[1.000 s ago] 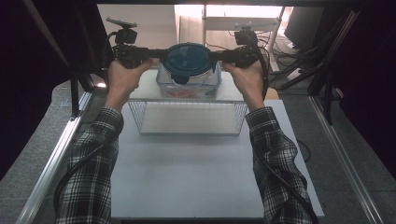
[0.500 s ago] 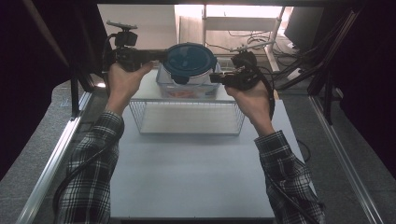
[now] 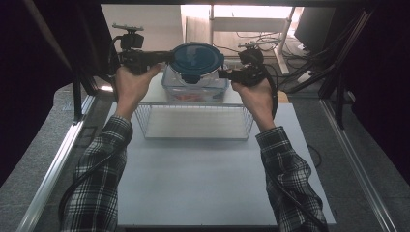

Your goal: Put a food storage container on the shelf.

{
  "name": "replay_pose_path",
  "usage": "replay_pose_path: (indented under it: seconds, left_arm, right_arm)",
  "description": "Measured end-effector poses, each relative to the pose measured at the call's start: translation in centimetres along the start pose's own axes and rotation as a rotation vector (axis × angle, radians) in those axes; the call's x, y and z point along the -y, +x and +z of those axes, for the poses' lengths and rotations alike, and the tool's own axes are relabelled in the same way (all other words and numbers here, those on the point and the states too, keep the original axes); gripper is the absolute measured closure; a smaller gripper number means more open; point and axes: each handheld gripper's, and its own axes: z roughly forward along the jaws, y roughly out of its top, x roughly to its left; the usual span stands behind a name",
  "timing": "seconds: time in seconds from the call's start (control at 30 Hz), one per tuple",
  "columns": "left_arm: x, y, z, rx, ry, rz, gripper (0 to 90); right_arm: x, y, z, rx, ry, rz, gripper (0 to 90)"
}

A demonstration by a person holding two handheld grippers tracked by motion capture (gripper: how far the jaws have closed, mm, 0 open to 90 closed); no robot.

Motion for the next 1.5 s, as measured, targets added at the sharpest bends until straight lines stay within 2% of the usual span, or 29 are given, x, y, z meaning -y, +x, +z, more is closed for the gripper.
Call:
replay_pose_path:
  seconds: [0.1, 0.2, 0.27, 0.33, 0.43, 0.63, 0.8, 1.0, 1.17, 1.33, 1.5]
  left_arm:
    - [0.0, 0.0, 0.1, -0.002, -0.005, -0.002, 58.9]
    - [0.1, -0.4, -0.3, -0.011, -0.028, 0.044, 60.3]
    - [0.3, -0.4, -0.8, 0.005, -0.049, 0.050, 54.5]
    - [0.5, -0.5, -1.3, 0.013, -0.063, 0.054, 47.8]
    - [1.3, -0.7, -2.1, 0.029, -0.061, 0.076, 38.6]
    - [4.0, -1.4, -3.4, 0.055, -0.037, 0.142, 19.1]
    - [7.0, -2.4, -4.0, 0.047, 0.012, 0.220, 12.3]
    - [10.8, -3.2, -4.4, 0.077, 0.049, 0.247, 10.4]
    - [14.3, -4.0, -4.5, 0.080, 0.092, 0.272, 9.7]
    - [18.0, -4.6, -5.0, 0.086, 0.093, 0.265, 6.8]
    - [23.5, -4.6, -5.3, 0.072, 0.095, 0.239, 4.3]
  right_arm:
    - [-0.2, -0.2, 0.2, 0.014, -0.002, 0.004, 88.8]
    - [-0.1, -0.3, 0.2, 0.017, -0.009, 0.002, 87.8]
    - [0.2, -0.3, 0.0, -0.002, -0.020, 0.000, 83.9]
    - [0.5, -0.2, -0.5, -0.020, -0.032, -0.001, 78.3]
    - [1.3, 0.1, -1.2, -0.048, -0.047, -0.028, 67.0]
    - [3.8, 0.8, -2.3, -0.066, -0.061, -0.081, 45.3]
    - [6.2, 1.3, -2.9, -0.076, -0.054, -0.103, 32.8]
    - [9.1, 2.0, -3.2, -0.073, -0.047, -0.133, 23.4]
    - [11.5, 2.4, -3.6, -0.080, -0.037, -0.145, 18.6]
    - [14.1, 2.9, -3.9, -0.086, -0.030, -0.151, 13.4]
    - [18.3, 3.2, -4.0, -0.080, -0.013, -0.145, 8.9]
